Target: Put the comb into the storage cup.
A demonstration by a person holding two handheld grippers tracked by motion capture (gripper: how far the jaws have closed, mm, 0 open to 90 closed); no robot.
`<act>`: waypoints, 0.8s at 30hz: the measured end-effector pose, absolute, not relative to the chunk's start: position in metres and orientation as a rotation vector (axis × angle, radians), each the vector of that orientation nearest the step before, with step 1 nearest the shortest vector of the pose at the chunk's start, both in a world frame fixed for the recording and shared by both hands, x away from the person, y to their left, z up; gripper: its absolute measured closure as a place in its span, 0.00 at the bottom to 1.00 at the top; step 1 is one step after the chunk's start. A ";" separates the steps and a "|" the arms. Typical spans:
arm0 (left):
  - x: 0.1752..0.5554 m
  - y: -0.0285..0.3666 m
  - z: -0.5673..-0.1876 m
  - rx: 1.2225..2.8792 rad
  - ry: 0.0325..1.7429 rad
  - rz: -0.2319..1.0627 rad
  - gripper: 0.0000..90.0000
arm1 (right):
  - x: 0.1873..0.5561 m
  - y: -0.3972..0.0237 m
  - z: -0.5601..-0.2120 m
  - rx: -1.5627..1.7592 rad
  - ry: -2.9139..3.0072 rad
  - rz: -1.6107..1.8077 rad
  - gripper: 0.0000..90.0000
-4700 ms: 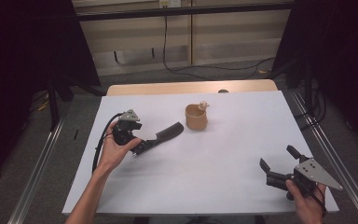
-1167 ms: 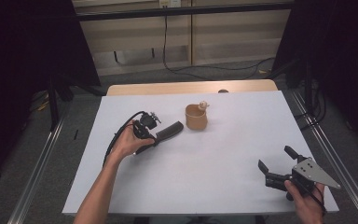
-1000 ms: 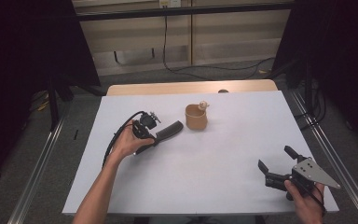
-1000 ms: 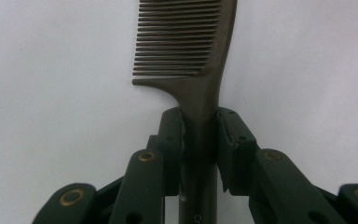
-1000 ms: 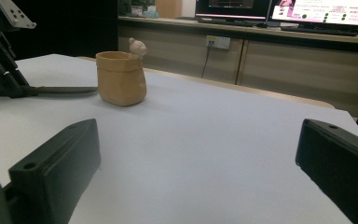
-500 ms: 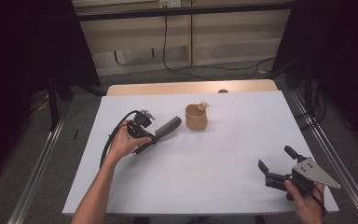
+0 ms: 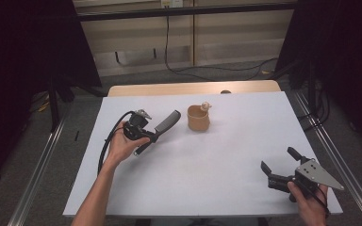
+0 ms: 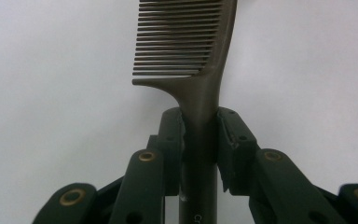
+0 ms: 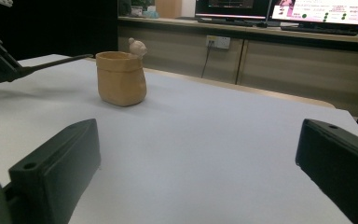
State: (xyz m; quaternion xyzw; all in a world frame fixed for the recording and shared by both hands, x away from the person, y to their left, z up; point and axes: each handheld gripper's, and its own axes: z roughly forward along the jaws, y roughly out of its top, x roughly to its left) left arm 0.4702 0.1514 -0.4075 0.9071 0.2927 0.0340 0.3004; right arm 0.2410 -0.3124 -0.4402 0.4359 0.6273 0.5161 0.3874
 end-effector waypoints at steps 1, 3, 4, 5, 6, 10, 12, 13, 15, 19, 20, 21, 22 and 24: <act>0.469 0.151 -0.407 2.396 0.769 0.087 0.81 | 0.241 -0.313 -0.440 1.109 1.596 1.313 0.00; 0.467 0.151 -0.407 2.368 0.763 0.086 0.81 | 0.241 -0.312 -0.440 1.111 1.595 1.314 0.00; 0.467 0.151 -0.408 2.356 0.760 0.093 0.81 | 0.241 -0.312 -0.440 1.110 1.596 1.311 0.00; 0.466 0.152 -0.409 2.349 0.752 0.098 0.81 | 0.241 -0.312 -0.440 1.108 1.597 1.312 0.00; 0.466 0.152 -0.409 2.343 0.750 0.106 0.81 | 0.241 -0.312 -0.440 1.108 1.597 1.312 0.00; 0.465 0.155 -0.403 2.277 0.744 0.132 0.81 | 0.241 -0.313 -0.440 1.109 1.594 1.314 0.00; 0.463 0.154 -0.399 2.249 0.740 0.150 0.81 | 0.241 -0.313 -0.440 1.109 1.593 1.315 0.00; 0.463 0.154 -0.399 2.237 0.742 0.152 0.81 | 0.241 -0.313 -0.440 1.110 1.593 1.310 0.00; 0.462 0.154 -0.397 2.215 0.742 0.160 0.81 | 0.241 -0.312 -0.440 1.111 1.594 1.310 0.00; 0.461 0.157 -0.394 2.181 0.738 0.186 0.81 | 0.241 -0.312 -0.440 1.110 1.592 1.313 0.00; 0.460 0.159 -0.393 2.164 0.736 0.202 0.81 | 0.241 -0.312 -0.440 1.110 1.595 1.310 0.00; 0.460 0.160 -0.391 2.127 0.748 0.243 0.81 | 0.241 -0.312 -0.440 1.109 1.596 1.312 0.00; 0.460 0.161 -0.390 2.109 0.750 0.255 0.81 | 0.241 -0.312 -0.440 1.109 1.596 1.313 0.00; 0.459 0.161 -0.388 2.095 0.755 0.272 0.81 | 0.241 -0.312 -0.440 1.108 1.595 1.313 0.00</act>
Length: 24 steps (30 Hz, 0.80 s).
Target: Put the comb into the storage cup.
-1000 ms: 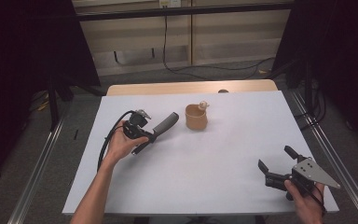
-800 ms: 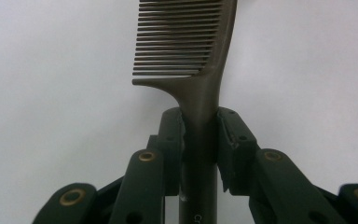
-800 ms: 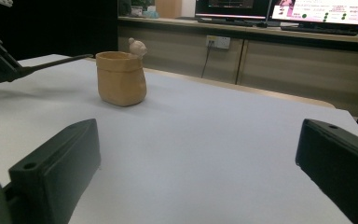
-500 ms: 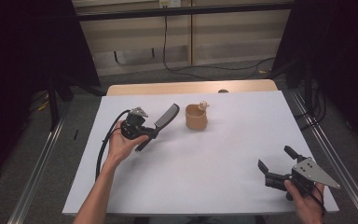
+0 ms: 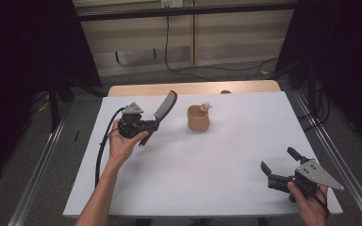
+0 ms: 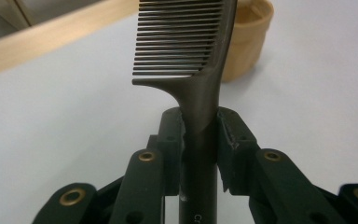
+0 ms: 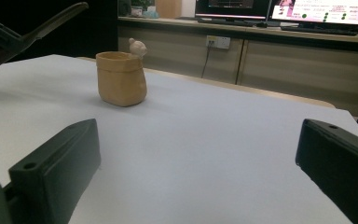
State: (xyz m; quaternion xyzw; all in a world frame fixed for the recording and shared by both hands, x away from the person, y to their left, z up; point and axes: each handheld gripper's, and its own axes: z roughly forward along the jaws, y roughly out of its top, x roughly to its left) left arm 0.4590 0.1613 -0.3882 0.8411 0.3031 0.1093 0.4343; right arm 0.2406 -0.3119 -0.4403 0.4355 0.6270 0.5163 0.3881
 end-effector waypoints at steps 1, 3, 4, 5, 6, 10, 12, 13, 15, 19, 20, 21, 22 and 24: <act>0.459 0.162 -0.387 2.083 0.753 0.279 0.81 | 0.241 -0.312 -0.440 1.108 1.595 1.313 0.00; 0.458 0.163 -0.385 2.064 0.747 0.300 0.81 | 0.241 -0.312 -0.440 1.107 1.594 1.317 0.00; 0.458 0.163 -0.384 2.062 0.749 0.303 0.81 | 0.241 -0.312 -0.440 1.108 1.595 1.316 0.00; 0.457 0.163 -0.384 2.052 0.747 0.308 0.81 | 0.241 -0.312 -0.440 1.108 1.595 1.316 0.00; 0.457 0.164 -0.383 2.041 0.741 0.309 0.81 | 0.240 -0.312 -0.440 1.107 1.595 1.317 0.00; 0.456 0.164 -0.383 2.024 0.695 0.347 0.81 | 0.241 -0.312 -0.440 1.107 1.594 1.318 0.00; 0.456 0.165 -0.384 1.992 0.706 0.351 0.81 | 0.241 -0.312 -0.440 1.108 1.596 1.317 0.00; 0.456 0.166 -0.383 1.964 0.699 0.352 0.81 | 0.240 -0.312 -0.440 1.108 1.598 1.314 0.00; 0.457 0.168 -0.383 1.931 0.693 0.345 0.81 | 0.240 -0.312 -0.440 1.105 1.598 1.315 0.00; 0.455 0.170 -0.382 1.896 0.699 0.340 0.81 | 0.240 -0.312 -0.440 1.106 1.595 1.318 0.00; 0.454 0.171 -0.381 1.874 0.694 0.339 0.81 | 0.240 -0.312 -0.440 1.105 1.594 1.316 0.00; 0.454 0.171 -0.381 1.874 0.694 0.339 0.81 | 0.240 -0.312 -0.440 1.105 1.594 1.316 0.00; 0.454 0.171 -0.381 1.868 0.689 0.344 0.81 | 0.240 -0.312 -0.440 1.107 1.596 1.318 0.00; 0.454 0.171 -0.380 1.846 0.686 0.340 0.81 | 0.240 -0.312 -0.440 1.104 1.596 1.319 0.00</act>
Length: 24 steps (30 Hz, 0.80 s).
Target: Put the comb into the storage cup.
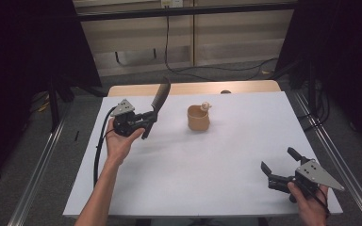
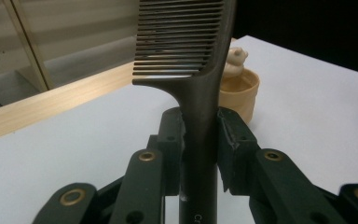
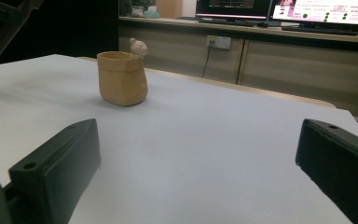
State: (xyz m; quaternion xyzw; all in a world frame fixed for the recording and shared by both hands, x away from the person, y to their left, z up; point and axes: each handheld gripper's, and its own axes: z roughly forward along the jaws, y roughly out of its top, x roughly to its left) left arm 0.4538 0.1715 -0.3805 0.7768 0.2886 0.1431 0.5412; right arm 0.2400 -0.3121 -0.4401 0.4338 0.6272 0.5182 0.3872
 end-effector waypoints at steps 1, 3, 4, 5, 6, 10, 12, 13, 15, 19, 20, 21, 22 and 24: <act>0.453 0.171 -0.380 1.837 0.686 0.343 0.81 | 0.240 -0.312 -0.440 1.103 1.595 1.316 0.00; 0.453 0.171 -0.379 1.820 0.687 0.344 0.81 | 0.240 -0.312 -0.440 1.101 1.594 1.316 0.00; 0.453 0.171 -0.378 1.809 0.686 0.339 0.81 | 0.240 -0.312 -0.440 1.101 1.593 1.317 0.00; 0.452 0.170 -0.377 1.795 0.689 0.336 0.81 | 0.240 -0.312 -0.440 1.105 1.591 1.318 0.00; 0.452 0.170 -0.375 1.778 0.684 0.341 0.81 | 0.240 -0.312 -0.440 1.107 1.590 1.318 0.00; 0.451 0.169 -0.372 1.759 0.676 0.343 0.81 | 0.240 -0.312 -0.440 1.106 1.590 1.318 0.00; 0.450 0.166 -0.371 1.738 0.652 0.353 0.81 | 0.240 -0.312 -0.440 1.107 1.589 1.320 0.00; 0.450 0.166 -0.371 1.738 0.652 0.353 0.81 | 0.240 -0.312 -0.440 1.107 1.589 1.320 0.00; 0.449 0.166 -0.370 1.730 0.642 0.358 0.81 | 0.239 -0.312 -0.440 1.104 1.591 1.320 0.00; 0.450 0.165 -0.366 1.711 0.643 0.363 0.81 | 0.239 -0.312 -0.439 1.104 1.589 1.323 0.00; 0.451 0.165 -0.366 1.711 0.636 0.359 0.81 | 0.239 -0.312 -0.439 1.104 1.589 1.323 0.00; 0.451 0.164 -0.365 1.712 0.632 0.365 0.81 | 0.239 -0.312 -0.440 1.106 1.587 1.325 0.00; 0.451 0.164 -0.364 1.708 0.630 0.370 0.81 | 0.239 -0.312 -0.440 1.106 1.587 1.325 0.00; 0.452 0.162 -0.363 1.696 0.625 0.355 0.81 | 0.240 -0.312 -0.440 1.104 1.587 1.327 0.00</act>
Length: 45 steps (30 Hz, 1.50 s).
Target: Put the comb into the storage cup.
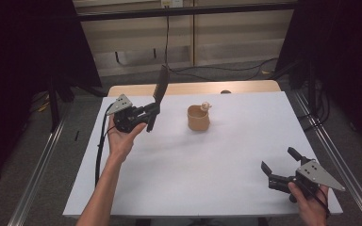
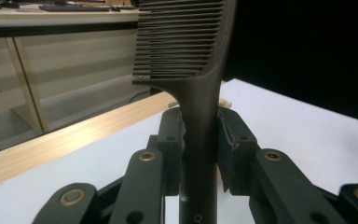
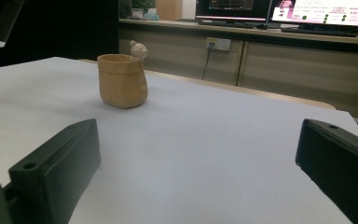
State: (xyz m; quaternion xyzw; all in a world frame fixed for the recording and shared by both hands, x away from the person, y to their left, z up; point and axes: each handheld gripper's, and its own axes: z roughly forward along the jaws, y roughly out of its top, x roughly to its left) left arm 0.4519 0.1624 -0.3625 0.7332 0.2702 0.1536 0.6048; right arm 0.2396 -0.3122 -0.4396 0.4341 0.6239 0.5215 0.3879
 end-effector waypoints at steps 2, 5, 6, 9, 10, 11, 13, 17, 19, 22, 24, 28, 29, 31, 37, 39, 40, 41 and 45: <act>0.452 0.160 -0.362 1.698 0.610 0.344 0.81 | 0.240 -0.312 -0.439 1.103 1.588 1.329 0.00; 0.451 0.153 -0.361 1.713 0.589 0.335 0.81 | 0.239 -0.312 -0.439 1.101 1.590 1.330 0.00; 0.450 0.152 -0.360 1.707 0.585 0.334 0.81 | 0.239 -0.312 -0.439 1.102 1.588 1.330 0.00; 0.451 0.146 -0.358 1.702 0.571 0.335 0.81 | 0.239 -0.312 -0.439 1.100 1.591 1.332 0.00; 0.451 0.141 -0.357 1.702 0.576 0.336 0.81 | 0.239 -0.312 -0.439 1.100 1.590 1.331 0.00; 0.451 0.141 -0.357 1.702 0.576 0.336 0.81 | 0.239 -0.312 -0.439 1.100 1.590 1.331 0.00; 0.453 0.139 -0.356 1.692 0.572 0.333 0.81 | 0.239 -0.312 -0.439 1.100 1.590 1.330 0.00; 0.457 0.132 -0.353 1.692 0.572 0.319 0.81 | 0.239 -0.312 -0.439 1.098 1.592 1.333 0.00; 0.458 0.130 -0.352 1.689 0.567 0.325 0.81 | 0.239 -0.312 -0.439 1.097 1.592 1.332 0.00; 0.459 0.126 -0.350 1.677 0.564 0.321 0.81 | 0.239 -0.313 -0.439 1.097 1.592 1.333 0.00; 0.461 0.122 -0.348 1.684 0.551 0.321 0.81 | 0.239 -0.313 -0.439 1.098 1.590 1.332 0.00; 0.462 0.118 -0.346 1.681 0.538 0.312 0.81 | 0.239 -0.313 -0.439 1.098 1.590 1.332 0.00; 0.463 0.117 -0.345 1.685 0.537 0.315 0.81 | 0.239 -0.313 -0.439 1.098 1.590 1.332 0.00; 0.464 0.115 -0.344 1.679 0.534 0.314 0.81 | 0.239 -0.313 -0.439 1.098 1.591 1.331 0.00; 0.467 0.106 -0.338 1.666 0.534 0.321 0.81 | 0.239 -0.312 -0.439 1.093 1.593 1.331 0.00; 0.468 0.101 -0.336 1.668 0.526 0.322 0.81 | 0.239 -0.313 -0.439 1.098 1.590 1.330 0.00; 0.468 0.101 -0.336 1.668 0.526 0.322 0.81 | 0.239 -0.313 -0.439 1.098 1.590 1.330 0.00; 0.469 0.099 -0.336 1.664 0.523 0.319 0.81 | 0.239 -0.313 -0.439 1.099 1.590 1.331 0.00; 0.471 0.091 -0.335 1.664 0.514 0.322 0.81 | 0.238 -0.313 -0.439 1.093 1.592 1.337 0.00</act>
